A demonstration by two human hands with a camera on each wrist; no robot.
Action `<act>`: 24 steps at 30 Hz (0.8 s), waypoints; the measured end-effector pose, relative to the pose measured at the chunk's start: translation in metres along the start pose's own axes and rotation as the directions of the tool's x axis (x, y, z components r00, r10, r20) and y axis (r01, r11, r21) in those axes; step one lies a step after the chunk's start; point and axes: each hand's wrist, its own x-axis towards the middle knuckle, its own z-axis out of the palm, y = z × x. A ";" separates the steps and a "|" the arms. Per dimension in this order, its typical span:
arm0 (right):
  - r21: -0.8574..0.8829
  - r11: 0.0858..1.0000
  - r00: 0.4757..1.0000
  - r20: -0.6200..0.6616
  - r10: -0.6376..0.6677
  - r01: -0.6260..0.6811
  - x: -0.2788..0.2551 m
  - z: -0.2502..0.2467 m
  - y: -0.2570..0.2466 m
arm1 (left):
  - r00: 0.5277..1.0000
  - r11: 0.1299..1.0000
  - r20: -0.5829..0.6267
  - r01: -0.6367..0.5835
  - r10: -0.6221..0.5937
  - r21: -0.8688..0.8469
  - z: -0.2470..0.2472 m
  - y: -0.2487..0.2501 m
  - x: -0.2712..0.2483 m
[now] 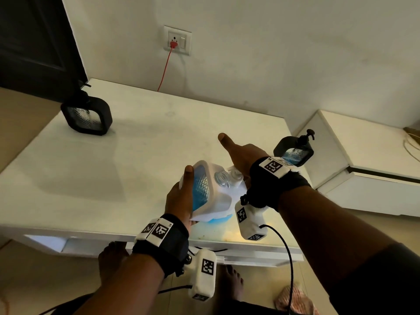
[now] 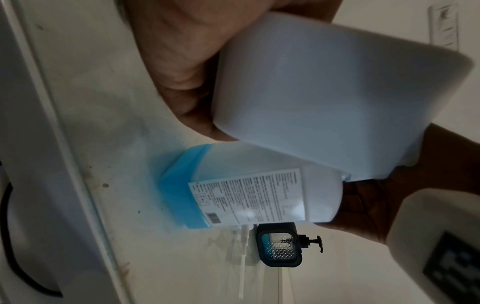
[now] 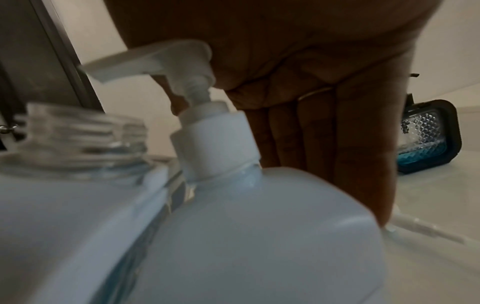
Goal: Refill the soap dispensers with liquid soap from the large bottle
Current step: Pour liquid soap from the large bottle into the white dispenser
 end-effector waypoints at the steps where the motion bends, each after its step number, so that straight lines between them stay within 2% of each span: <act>1: -0.011 1.000 1.000 -0.007 -0.004 0.004 0.000 0.000 0.000 | 1.000 1.000 -0.004 -0.006 0.006 0.000 0.000 -0.001 0.001; 24: -0.067 0.998 0.992 -0.122 -0.005 -0.003 -0.001 0.007 0.007 | 1.000 1.000 -0.018 -0.018 0.017 -0.013 0.000 -0.007 0.004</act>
